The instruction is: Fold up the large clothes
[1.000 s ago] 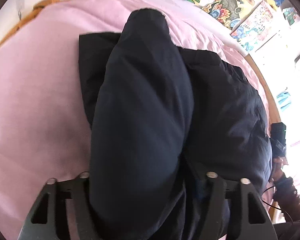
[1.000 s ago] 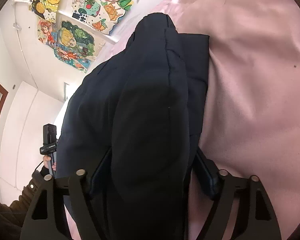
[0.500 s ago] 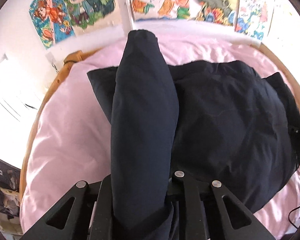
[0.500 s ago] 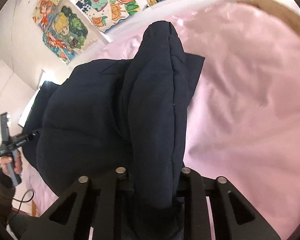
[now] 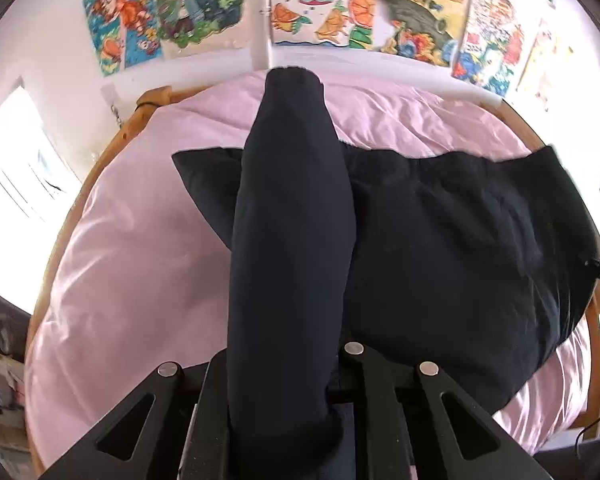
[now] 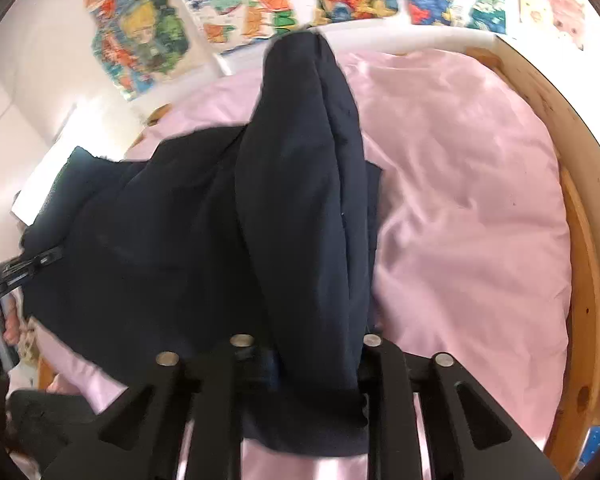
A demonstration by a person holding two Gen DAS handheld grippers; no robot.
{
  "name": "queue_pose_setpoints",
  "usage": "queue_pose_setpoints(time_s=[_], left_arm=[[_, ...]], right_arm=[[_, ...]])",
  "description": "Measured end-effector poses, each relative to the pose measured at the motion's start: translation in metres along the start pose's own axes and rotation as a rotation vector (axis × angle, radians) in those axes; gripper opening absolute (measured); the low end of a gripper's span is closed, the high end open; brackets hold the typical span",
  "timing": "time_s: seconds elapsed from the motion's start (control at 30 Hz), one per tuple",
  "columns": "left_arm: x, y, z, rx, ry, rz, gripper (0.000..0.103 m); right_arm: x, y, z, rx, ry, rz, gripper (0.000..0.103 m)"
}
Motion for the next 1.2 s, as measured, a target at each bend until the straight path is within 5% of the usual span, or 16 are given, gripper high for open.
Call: queue_pose_setpoints(time_s=[0.1, 0.23, 0.5, 0.6, 0.67, 0.8, 0.93, 1.2], left_arm=[[0.013, 0.004, -0.001, 0.007, 0.006, 0.014, 0.015], [0.031, 0.018, -0.007, -0.072, 0.033, -0.038, 0.018], [0.058, 0.037, -0.030, -0.175, 0.114, -0.077, 0.031], [0.071, 0.046, -0.039, -0.246, 0.160, -0.122, 0.035], [0.075, 0.051, -0.045, -0.276, 0.170, -0.146, 0.035], [0.066, 0.046, -0.044, -0.266, 0.152, -0.140, 0.025], [0.037, 0.036, -0.035, -0.184, 0.073, -0.069, 0.013], [-0.038, 0.031, -0.029, -0.162, -0.083, -0.143, 0.007]], right_arm=[[0.022, -0.029, -0.001, 0.010, 0.016, -0.032, 0.063], [0.057, -0.052, 0.001, 0.073, 0.053, 0.093, 0.083], [0.118, -0.058, -0.016, 0.353, 0.204, 0.507, 0.089], [0.129, -0.050, -0.029, 0.403, 0.210, 0.558, 0.089], [0.126, -0.043, -0.032, 0.392, 0.190, 0.550, 0.085], [0.114, -0.033, -0.032, 0.350, 0.164, 0.520, 0.054], [0.092, -0.025, -0.017, 0.282, 0.128, 0.398, 0.032], [0.000, 0.022, 0.013, 0.118, 0.035, 0.232, 0.023]])
Point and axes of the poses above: each gripper's, at about its wrist camera, not at the fingertips, and x roughly the way its jaws point, y to its left, z to its top, the point moved 8 cm from there along x, roughly the way its jaws point, and after that the axes turned 2 degrees about -y, right-handed, at the moved point
